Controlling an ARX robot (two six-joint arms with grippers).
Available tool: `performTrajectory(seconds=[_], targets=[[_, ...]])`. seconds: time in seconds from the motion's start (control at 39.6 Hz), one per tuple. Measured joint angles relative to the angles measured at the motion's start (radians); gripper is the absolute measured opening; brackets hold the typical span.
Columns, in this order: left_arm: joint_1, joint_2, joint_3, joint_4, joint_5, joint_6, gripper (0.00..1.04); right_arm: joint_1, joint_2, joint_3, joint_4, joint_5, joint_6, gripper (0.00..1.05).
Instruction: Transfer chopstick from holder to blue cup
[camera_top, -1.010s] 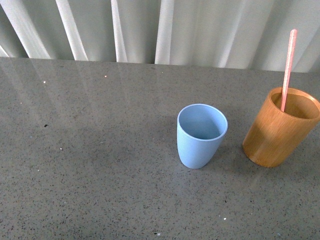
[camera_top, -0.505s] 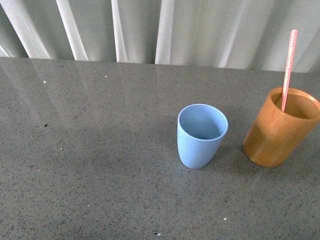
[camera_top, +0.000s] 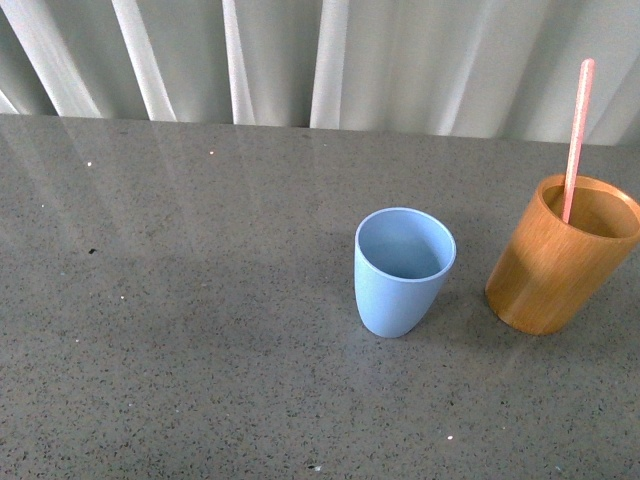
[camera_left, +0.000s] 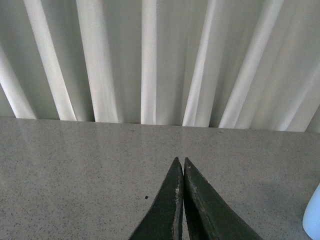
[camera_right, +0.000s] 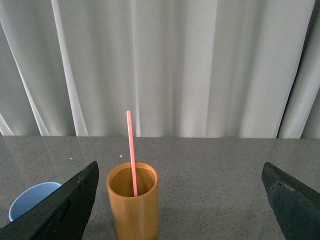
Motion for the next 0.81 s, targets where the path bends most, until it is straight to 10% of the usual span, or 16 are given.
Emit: performTrajectory(seconds=[0.58, 0.81], targets=[[0.0, -0.212, 0.0, -0.221, 0.0, 0.0, 0.04, 0.0, 0.0, 0.0, 0.0, -0.001, 0.0, 0.95], [0.0, -0.213, 0.0, -0.221, 0.0, 0.0, 0.46, 0.0, 0.0, 0.0, 0.0, -0.001, 0.0, 0.95]])
